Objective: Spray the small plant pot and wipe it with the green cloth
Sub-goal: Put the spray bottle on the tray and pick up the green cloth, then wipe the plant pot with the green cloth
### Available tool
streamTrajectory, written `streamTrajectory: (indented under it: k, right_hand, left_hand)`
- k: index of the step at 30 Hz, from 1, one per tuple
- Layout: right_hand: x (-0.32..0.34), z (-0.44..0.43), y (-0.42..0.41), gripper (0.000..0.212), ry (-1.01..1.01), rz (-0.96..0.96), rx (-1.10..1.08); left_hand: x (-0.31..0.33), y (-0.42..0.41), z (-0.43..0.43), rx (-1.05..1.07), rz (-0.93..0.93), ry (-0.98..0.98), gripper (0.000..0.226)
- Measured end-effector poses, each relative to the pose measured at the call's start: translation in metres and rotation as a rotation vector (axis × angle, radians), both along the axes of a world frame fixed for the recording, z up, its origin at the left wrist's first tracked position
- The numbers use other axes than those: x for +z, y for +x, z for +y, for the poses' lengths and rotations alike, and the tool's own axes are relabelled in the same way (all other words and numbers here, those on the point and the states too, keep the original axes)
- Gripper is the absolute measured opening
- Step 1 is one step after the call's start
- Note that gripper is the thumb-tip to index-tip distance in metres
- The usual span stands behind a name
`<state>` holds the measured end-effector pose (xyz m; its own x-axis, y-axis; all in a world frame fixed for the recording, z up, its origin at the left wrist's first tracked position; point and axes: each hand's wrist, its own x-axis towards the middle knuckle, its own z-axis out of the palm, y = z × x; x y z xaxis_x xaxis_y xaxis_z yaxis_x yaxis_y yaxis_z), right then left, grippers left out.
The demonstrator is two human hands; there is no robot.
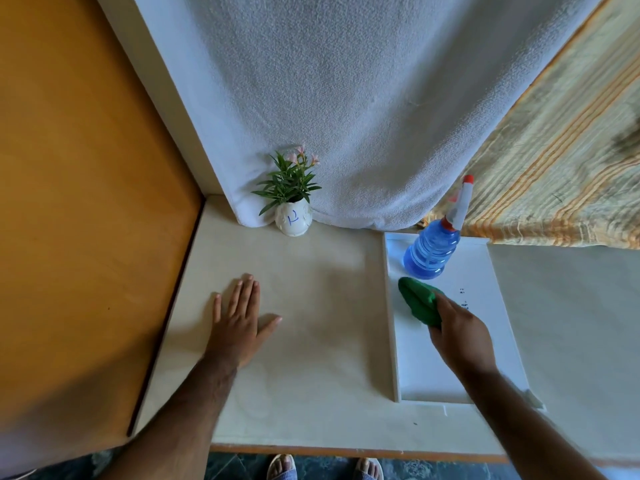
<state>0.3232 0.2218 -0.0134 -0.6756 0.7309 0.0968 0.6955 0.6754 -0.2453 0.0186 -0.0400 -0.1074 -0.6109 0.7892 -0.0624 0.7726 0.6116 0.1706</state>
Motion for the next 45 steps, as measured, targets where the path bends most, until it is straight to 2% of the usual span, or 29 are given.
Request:
streamTrajectory:
  k: [4,9,17,20,24,30,37,45]
  right_hand:
    - [0.019,-0.010,-0.050,0.065,0.017,0.175,0.130]
    - [0.009,-0.025,-0.145,0.064,-0.005,0.237,0.376]
    - [-0.002,-0.030,-0.244,0.057,0.087,0.329,0.415]
    - [-0.013,-0.030,-0.258,0.057,0.103,0.323,0.403]
    - [-0.030,-0.033,-0.266,0.046,0.110,0.291,0.404]
    - [-0.046,-0.036,-0.255,0.051,0.060,0.221,0.415]
    - [-0.018,-0.029,-0.269,0.049,0.172,0.363,0.457]
    - [-0.046,-0.022,-0.262,0.047,0.206,0.254,0.531]
  left_hand:
    - [-0.001,-0.001,0.000,0.010,-0.018,-0.011,0.092]
    - [-0.004,-0.002,0.002,0.012,-0.047,-0.015,0.097]
    - [-0.005,-0.003,0.000,0.005,-0.006,-0.002,0.098]
    - [-0.005,-0.004,0.000,0.004,-0.001,-0.007,0.098]
    - [-0.004,-0.003,0.000,0.004,0.003,-0.017,0.097]
    - [-0.006,-0.003,-0.002,-0.004,0.007,0.035,0.092]
    - [-0.002,-0.002,-0.002,0.009,0.010,0.005,0.095]
    - [-0.003,-0.003,-0.001,-0.002,0.020,0.026,0.092]
